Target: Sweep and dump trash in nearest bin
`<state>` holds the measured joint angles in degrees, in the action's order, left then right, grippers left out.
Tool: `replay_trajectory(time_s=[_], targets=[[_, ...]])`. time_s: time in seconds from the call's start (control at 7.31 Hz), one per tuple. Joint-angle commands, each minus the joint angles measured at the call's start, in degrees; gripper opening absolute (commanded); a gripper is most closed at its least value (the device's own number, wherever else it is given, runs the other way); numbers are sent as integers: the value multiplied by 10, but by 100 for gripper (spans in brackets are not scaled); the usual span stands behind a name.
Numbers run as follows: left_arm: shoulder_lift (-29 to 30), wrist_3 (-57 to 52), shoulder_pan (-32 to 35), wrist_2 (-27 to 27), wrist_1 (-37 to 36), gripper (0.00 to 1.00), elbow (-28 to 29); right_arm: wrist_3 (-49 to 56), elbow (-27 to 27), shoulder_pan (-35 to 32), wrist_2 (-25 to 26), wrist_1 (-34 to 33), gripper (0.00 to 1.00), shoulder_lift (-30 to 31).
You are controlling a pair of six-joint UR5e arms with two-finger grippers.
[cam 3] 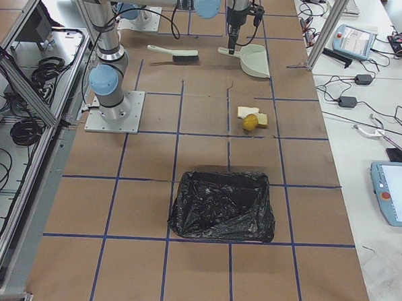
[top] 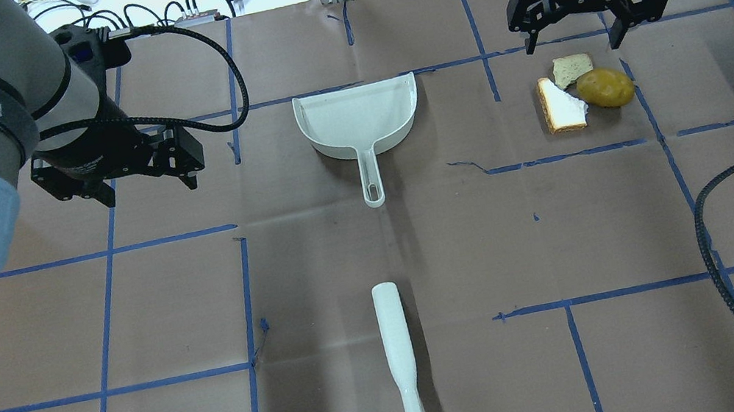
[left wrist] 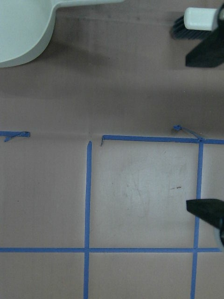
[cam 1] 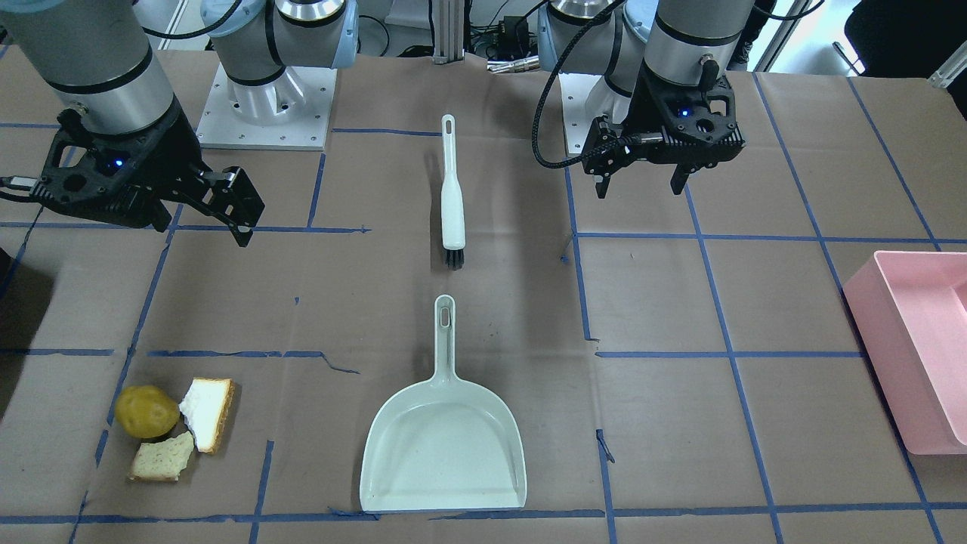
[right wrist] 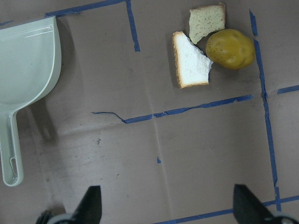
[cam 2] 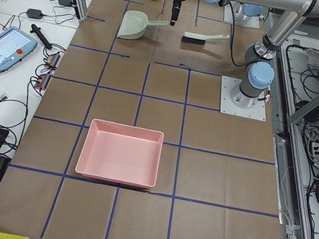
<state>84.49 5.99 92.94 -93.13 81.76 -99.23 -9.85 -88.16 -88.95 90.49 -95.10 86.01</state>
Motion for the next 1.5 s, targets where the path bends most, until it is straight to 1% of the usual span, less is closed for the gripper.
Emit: replay_trajectory(time_s=[0.0, 0.27, 0.55, 0.68, 0.96, 1.09, 1.23, 1.37], targets=[[-5, 24, 28, -1, 2, 100, 0, 0, 0, 0, -1, 0, 100, -1], [-13, 78, 64, -3, 7, 100, -3, 0, 1, -2, -1, -2, 100, 0], [-26, 108, 101, -4, 8, 100, -24, 0, 0, 0, -1, -2, 100, 0], [-43, 175, 123, -1, 7, 99, -52, 0, 0, -1, -1, -2, 100, 0], [-79, 211, 170, -1, -15, 99, -131, 0, 0, -3, -1, -3, 100, 0], [-79, 250, 183, 0, -37, 99, -154, 0, 0, -3, 0, -2, 100, 0], [-69, 256, 209, 1, -55, 99, -165, -1, -1, -3, 1, -2, 100, 0], [-55, 260, 264, -1, -102, 99, -184, -1, -1, -3, 1, -1, 100, 0]])
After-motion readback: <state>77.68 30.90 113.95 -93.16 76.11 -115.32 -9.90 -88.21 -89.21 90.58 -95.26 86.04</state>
